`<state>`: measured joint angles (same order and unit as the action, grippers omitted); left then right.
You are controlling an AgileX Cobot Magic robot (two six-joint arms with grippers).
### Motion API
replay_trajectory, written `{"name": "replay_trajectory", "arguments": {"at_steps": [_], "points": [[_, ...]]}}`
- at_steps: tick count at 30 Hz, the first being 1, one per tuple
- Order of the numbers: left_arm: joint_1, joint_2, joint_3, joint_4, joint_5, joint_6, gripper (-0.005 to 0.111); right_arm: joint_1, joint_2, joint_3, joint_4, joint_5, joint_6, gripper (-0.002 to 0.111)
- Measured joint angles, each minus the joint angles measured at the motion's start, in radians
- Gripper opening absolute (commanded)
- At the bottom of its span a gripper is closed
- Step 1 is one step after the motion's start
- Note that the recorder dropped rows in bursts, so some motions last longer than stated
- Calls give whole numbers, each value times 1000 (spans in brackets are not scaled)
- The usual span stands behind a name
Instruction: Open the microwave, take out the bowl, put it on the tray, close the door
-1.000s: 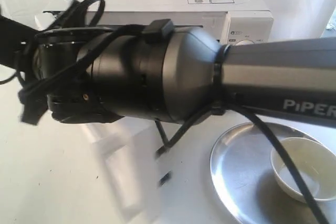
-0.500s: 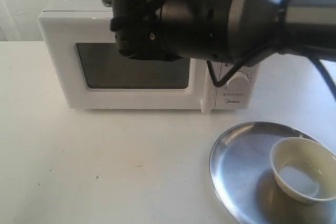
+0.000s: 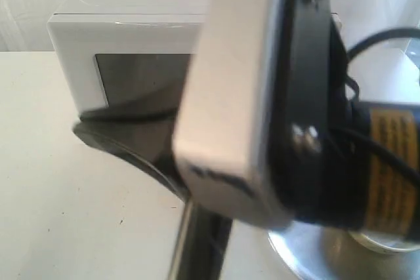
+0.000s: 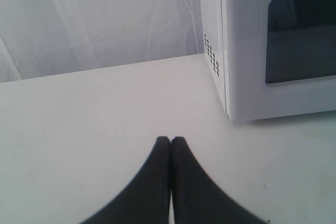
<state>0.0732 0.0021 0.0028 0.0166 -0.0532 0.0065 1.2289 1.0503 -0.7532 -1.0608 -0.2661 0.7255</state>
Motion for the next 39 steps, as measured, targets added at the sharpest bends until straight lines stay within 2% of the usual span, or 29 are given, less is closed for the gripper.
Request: {"name": "replay_trajectory", "arguments": {"at_steps": [4, 8, 17, 21, 22, 24, 25, 28, 33, 39], "points": [[0, 0, 0, 0, 0, 0, 0, 0, -33, 97, 6, -22, 92, 0], [0, 0, 0, 0, 0, 0, 0, 5, -39, 123, 7, -30, 154, 0], [0, 0, 0, 0, 0, -7, 0, -14, -103, 127, 31, 287, 187, 0], [0, 0, 0, 0, 0, -7, 0, -213, -331, 214, 35, 294, 260, 0], [0, 0, 0, 0, 0, -7, 0, -323, -449, 278, 35, 312, 262, 0], [0, 0, 0, 0, 0, -7, 0, -449, -596, 359, 29, 360, 262, 0], [0, 0, 0, 0, 0, -7, 0, -558, -727, 426, 24, 409, 262, 0], [0, 0, 0, 0, 0, -7, 0, -715, -921, 525, -8, 448, 262, 0], [0, 0, 0, 0, 0, -7, 0, -785, -1031, 636, -10, 468, 279, 0], [0, 0, 0, 0, -2, -7, 0, -848, -1044, 746, -10, 424, 285, 0]]}}
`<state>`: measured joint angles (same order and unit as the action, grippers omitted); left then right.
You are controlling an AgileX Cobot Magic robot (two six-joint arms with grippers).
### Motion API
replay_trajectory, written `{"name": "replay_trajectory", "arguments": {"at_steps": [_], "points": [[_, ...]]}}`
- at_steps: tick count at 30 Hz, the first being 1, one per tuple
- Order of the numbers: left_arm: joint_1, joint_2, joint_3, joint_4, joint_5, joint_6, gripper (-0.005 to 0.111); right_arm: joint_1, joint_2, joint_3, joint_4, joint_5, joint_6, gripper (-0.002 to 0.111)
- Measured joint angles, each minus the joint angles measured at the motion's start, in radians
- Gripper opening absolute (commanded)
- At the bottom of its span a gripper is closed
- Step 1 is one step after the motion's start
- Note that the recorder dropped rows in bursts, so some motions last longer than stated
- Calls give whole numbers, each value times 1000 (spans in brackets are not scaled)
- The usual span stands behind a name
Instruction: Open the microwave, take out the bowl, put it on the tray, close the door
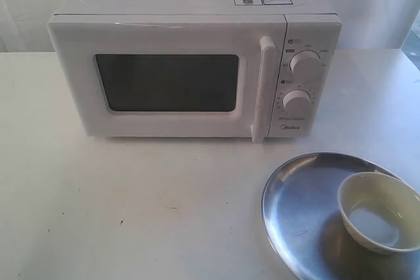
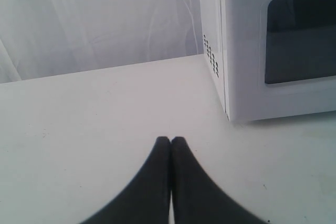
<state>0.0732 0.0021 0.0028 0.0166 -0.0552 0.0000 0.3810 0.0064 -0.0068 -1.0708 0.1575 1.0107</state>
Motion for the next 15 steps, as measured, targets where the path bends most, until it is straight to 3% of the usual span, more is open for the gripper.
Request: {"name": "replay_trajectory", "arguments": {"at_steps": [15], "points": [[0, 0, 0, 0, 0, 0, 0, -10, 0, 2, 15, -65, 60, 0]]}}
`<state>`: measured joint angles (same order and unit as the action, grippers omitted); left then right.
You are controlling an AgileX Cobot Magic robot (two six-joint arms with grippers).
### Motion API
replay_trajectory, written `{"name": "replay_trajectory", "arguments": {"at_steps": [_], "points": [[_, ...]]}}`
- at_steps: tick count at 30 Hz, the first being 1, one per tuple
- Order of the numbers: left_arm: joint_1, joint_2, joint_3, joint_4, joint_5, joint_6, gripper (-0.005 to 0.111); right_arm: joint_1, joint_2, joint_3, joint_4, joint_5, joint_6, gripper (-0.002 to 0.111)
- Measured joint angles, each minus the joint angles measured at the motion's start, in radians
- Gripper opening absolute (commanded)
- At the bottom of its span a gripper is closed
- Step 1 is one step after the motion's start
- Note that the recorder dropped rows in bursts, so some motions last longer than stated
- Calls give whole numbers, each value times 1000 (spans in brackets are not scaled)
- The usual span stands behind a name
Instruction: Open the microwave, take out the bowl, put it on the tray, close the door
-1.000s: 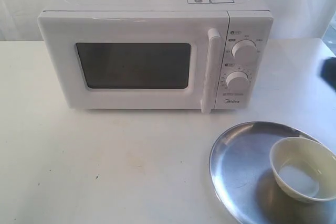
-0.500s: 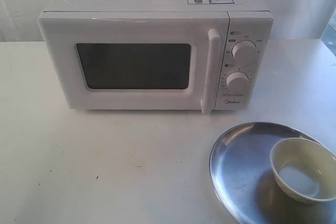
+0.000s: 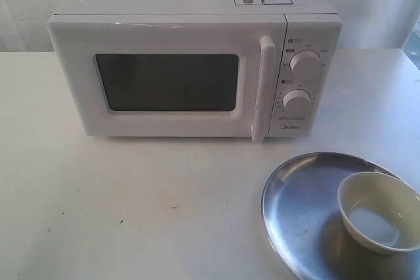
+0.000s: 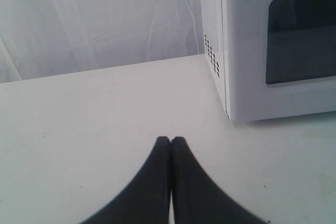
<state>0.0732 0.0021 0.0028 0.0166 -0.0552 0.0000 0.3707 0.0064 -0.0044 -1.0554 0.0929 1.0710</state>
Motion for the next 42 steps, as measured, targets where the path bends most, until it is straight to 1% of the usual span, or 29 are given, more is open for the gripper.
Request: {"name": "replay_trajectory", "arguments": {"at_steps": [2, 4, 10, 13, 17, 26, 33, 42], "points": [[0, 0, 0, 0, 0, 0, 0, 0, 0, 0, 68, -11, -38, 0], [0, 0, 0, 0, 0, 0, 0, 0, 0, 0, 203, -14, -152, 0], [0, 0, 0, 0, 0, 0, 0, 0, 0, 0, 801, -25, -748, 0], [0, 0, 0, 0, 0, 0, 0, 0, 0, 0, 966, -42, -915, 0], [0, 0, 0, 0, 0, 0, 0, 0, 0, 0, 1055, -70, -1007, 0], [0, 0, 0, 0, 0, 0, 0, 0, 0, 0, 1100, -74, -1083, 0], [0, 0, 0, 0, 0, 0, 0, 0, 0, 0, 1102, -13, -1057, 0], [0, 0, 0, 0, 0, 0, 0, 0, 0, 0, 1103, 2, -1051, 0]]}}
